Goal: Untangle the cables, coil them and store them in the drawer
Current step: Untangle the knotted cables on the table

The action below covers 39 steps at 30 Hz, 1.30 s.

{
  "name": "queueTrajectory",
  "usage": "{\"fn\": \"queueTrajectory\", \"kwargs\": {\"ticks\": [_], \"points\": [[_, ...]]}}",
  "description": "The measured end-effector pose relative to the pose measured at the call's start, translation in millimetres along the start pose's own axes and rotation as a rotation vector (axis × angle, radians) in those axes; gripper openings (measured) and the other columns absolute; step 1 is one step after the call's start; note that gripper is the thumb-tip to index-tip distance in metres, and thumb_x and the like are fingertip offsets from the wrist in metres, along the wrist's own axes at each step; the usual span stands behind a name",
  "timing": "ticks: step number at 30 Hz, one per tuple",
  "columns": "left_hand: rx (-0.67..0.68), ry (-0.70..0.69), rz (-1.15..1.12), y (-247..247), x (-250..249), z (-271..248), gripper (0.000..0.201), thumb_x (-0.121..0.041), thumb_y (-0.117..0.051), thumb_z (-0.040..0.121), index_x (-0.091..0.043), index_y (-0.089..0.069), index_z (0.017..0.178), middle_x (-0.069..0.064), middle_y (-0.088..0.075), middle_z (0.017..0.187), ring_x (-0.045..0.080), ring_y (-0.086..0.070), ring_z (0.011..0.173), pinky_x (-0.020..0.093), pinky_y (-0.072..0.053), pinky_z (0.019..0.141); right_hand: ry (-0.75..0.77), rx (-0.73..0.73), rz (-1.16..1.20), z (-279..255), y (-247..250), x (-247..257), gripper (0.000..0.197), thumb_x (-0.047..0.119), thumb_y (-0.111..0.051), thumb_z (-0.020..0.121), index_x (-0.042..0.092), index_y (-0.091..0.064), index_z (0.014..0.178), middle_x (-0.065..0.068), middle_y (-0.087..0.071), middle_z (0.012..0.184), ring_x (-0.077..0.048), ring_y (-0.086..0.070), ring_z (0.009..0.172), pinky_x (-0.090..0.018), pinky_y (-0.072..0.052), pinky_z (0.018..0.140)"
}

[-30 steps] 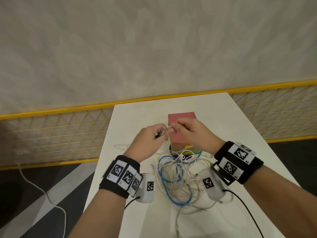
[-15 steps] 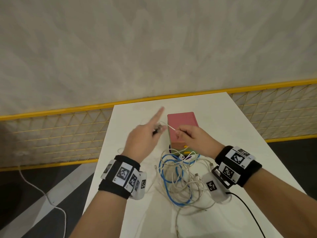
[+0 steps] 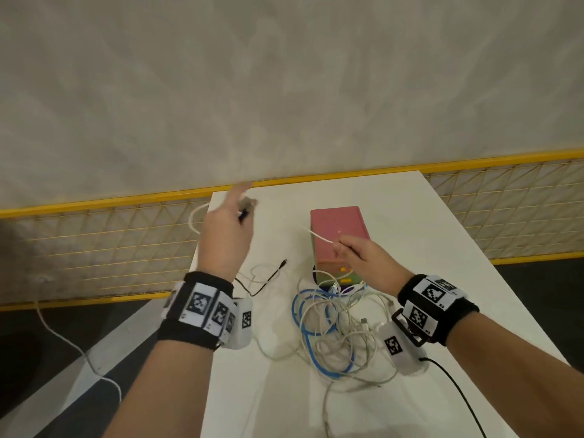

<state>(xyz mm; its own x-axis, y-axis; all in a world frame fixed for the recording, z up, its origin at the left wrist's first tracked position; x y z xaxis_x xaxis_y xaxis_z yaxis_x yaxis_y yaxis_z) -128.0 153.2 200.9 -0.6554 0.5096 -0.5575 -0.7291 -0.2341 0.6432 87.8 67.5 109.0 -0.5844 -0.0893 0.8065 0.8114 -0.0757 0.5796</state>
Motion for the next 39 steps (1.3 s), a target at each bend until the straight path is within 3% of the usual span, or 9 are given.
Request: {"fn": "queueTrajectory", "kwargs": {"ticks": [3, 6, 11, 16, 19, 23, 30, 35, 39], "points": [[0.335, -0.079, -0.131, -40.5, -24.3, -26.1, 0.045, -0.03, -0.055, 0.098, -0.036, -0.045, 0.141, -0.019, -0.057, 0.073, -0.005, -0.053, 0.054, 0.008, -0.04, 0.06, 0.067, -0.001, -0.013, 2.2, -1.9, 20.8, 0.036, 0.021, -0.043, 0.1, 0.037, -0.049, 0.069, 0.014, -0.049, 0.057, -0.01, -0.039, 0.058, -0.034, -0.038, 0.059], [0.547, -0.076, -0.168, -69.7, -38.1, -45.3, 0.022, -0.039, -0.052, 0.098, -0.024, -0.063, 0.109, -0.012, -0.053, 0.064, 0.006, -0.048, 0.055, 0.013, -0.036, 0.053, 0.144, -0.002, 0.003, 3.8, -1.4, 37.6, 0.027, 0.025, -0.042, 0.1, 0.033, -0.056, 0.078, -0.015, -0.052, 0.067, -0.03, -0.042, 0.06, -0.034, -0.035, 0.057], [0.21, -0.017, -0.272, -41.7, -32.0, -21.0, 0.026, -0.036, -0.055, 0.097, -0.014, -0.054, 0.082, -0.005, -0.04, 0.055, 0.008, -0.032, 0.047, 0.017, -0.029, 0.045, 0.104, -0.043, 0.068, -2.8, 10.1, 30.0, 0.028, 0.017, -0.04, 0.101, 0.027, -0.053, 0.078, 0.018, -0.048, 0.056, -0.002, -0.036, 0.053, -0.013, -0.032, 0.054], [-0.076, 0.073, -0.212, -7.5, -15.8, -6.1, 0.016, -0.031, -0.053, 0.098, -0.019, -0.059, 0.091, -0.01, -0.042, 0.056, -0.001, -0.045, 0.052, 0.017, -0.029, 0.05, 0.051, -0.052, 0.071, -10.0, 7.6, 13.5, 0.027, 0.019, -0.04, 0.102, 0.022, -0.054, 0.079, 0.002, -0.039, 0.066, -0.008, -0.035, 0.06, -0.015, -0.033, 0.055], [0.192, -0.038, -0.249, -30.0, -32.1, -20.2, 0.035, -0.03, -0.053, 0.099, -0.041, -0.052, 0.132, -0.015, -0.053, 0.062, -0.007, -0.053, 0.054, 0.008, -0.041, 0.056, 0.073, -0.058, 0.041, -10.5, 6.7, 23.9, 0.025, 0.023, -0.04, 0.101, 0.012, -0.055, 0.084, 0.0, -0.038, 0.065, -0.01, -0.033, 0.059, -0.024, -0.031, 0.057], [0.495, -0.222, -0.092, -61.3, -48.3, -40.8, 0.004, -0.022, -0.057, 0.097, -0.026, -0.057, 0.096, -0.007, -0.051, 0.06, 0.013, -0.048, 0.056, 0.028, -0.039, 0.058, 0.158, -0.056, 0.054, -5.8, 5.2, 43.7, 0.023, 0.028, -0.042, 0.1, 0.028, -0.057, 0.082, -0.011, -0.053, 0.069, -0.033, -0.045, 0.065, -0.04, -0.04, 0.062], [-0.122, 0.024, -0.196, 12.6, -13.2, 0.0, 0.021, -0.031, -0.054, 0.098, -0.012, -0.056, 0.087, -0.003, -0.044, 0.059, 0.012, -0.036, 0.052, 0.021, -0.031, 0.051, 0.053, -0.045, 0.074, -16.0, 5.9, 6.4, 0.026, 0.022, -0.04, 0.102, 0.027, -0.053, 0.081, 0.004, -0.041, 0.068, -0.011, -0.036, 0.063, -0.022, -0.032, 0.058], [0.316, -0.134, -0.136, -32.4, -41.6, -32.6, 0.038, -0.025, -0.056, 0.098, -0.033, -0.05, 0.134, -0.011, -0.061, 0.072, 0.003, -0.057, 0.055, 0.002, -0.04, 0.067, 0.086, -0.057, 0.094, -15.4, -1.6, 24.6, 0.028, 0.014, -0.041, 0.101, 0.021, -0.053, 0.077, 0.018, -0.051, 0.063, 0.0, -0.043, 0.059, -0.013, -0.034, 0.06], [0.472, -0.216, -0.085, -53.9, -48.4, -46.7, 0.008, -0.019, -0.058, 0.096, -0.018, -0.062, 0.104, -0.012, -0.059, 0.069, 0.019, -0.062, 0.068, 0.01, -0.036, 0.055, 0.146, -0.047, 0.12, -11.2, -2.7, 39.4, 0.033, 0.017, -0.04, 0.102, 0.038, -0.054, 0.08, 0.015, -0.048, 0.065, -0.013, -0.04, 0.06, -0.018, -0.033, 0.059]]}}
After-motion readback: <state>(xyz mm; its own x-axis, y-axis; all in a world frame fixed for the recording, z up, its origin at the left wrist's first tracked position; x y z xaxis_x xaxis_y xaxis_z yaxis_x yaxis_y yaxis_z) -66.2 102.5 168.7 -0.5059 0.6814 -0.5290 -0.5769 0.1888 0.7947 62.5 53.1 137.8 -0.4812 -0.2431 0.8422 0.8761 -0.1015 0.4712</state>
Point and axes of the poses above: each hand's wrist, its own z-axis towards the middle knuckle, its own y-axis out of the back of the hand, x = y × z, the point moved 6 cm from there along z, towards the middle knuckle
